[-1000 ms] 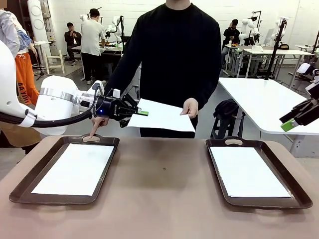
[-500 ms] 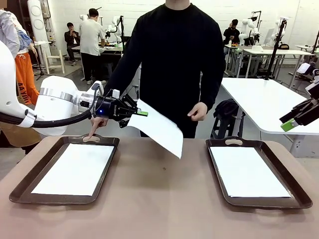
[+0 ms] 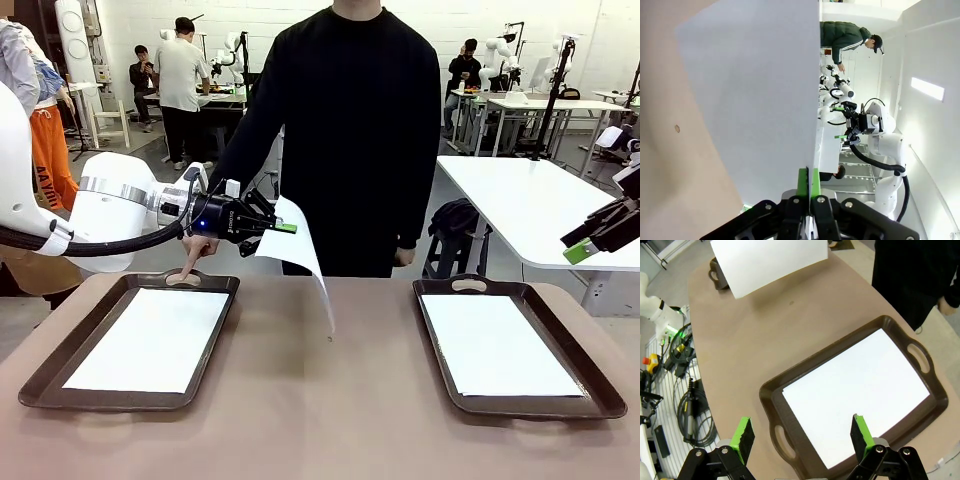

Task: Sort the A4 documents.
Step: Receive the A4 Paper, then place the A4 Paper in the designated Handle tray.

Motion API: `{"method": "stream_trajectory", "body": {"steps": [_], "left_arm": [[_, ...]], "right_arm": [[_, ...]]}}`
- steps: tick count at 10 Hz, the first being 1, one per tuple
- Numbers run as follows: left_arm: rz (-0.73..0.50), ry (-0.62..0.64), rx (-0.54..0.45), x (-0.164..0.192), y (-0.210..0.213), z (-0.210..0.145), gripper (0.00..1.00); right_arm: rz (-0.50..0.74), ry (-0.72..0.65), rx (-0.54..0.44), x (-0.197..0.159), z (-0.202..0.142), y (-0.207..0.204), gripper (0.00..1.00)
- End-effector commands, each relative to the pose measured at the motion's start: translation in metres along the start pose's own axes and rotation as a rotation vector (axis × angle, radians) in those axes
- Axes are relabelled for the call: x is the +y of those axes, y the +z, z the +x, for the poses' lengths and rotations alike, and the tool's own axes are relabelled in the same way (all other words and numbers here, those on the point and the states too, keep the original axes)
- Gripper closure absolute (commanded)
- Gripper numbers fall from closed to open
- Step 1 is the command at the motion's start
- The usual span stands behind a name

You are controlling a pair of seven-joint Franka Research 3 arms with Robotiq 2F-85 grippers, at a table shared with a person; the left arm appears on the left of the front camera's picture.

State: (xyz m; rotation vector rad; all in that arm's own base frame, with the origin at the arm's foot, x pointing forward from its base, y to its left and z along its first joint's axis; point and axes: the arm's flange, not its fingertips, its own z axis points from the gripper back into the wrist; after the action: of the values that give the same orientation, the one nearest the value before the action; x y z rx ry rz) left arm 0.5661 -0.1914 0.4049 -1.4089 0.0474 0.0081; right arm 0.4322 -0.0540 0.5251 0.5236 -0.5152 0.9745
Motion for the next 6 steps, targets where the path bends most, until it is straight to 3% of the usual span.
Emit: {"method": "stream_trajectory", "body": {"steps": [1,6], "left_arm": [[-0.001,-0.006,0.002,-0.0008,-0.0007,0.0002,1.00],[-0.001,-0.006,0.002,-0.0008,-0.0007,0.0002,1.00]], "right_arm": [[-0.010,0.000,0.003,-0.0003,0.0000,-0.0009,0.00],[-0.010,0.000,0.003,-0.0003,0.0000,-0.0009,0.00]]}}
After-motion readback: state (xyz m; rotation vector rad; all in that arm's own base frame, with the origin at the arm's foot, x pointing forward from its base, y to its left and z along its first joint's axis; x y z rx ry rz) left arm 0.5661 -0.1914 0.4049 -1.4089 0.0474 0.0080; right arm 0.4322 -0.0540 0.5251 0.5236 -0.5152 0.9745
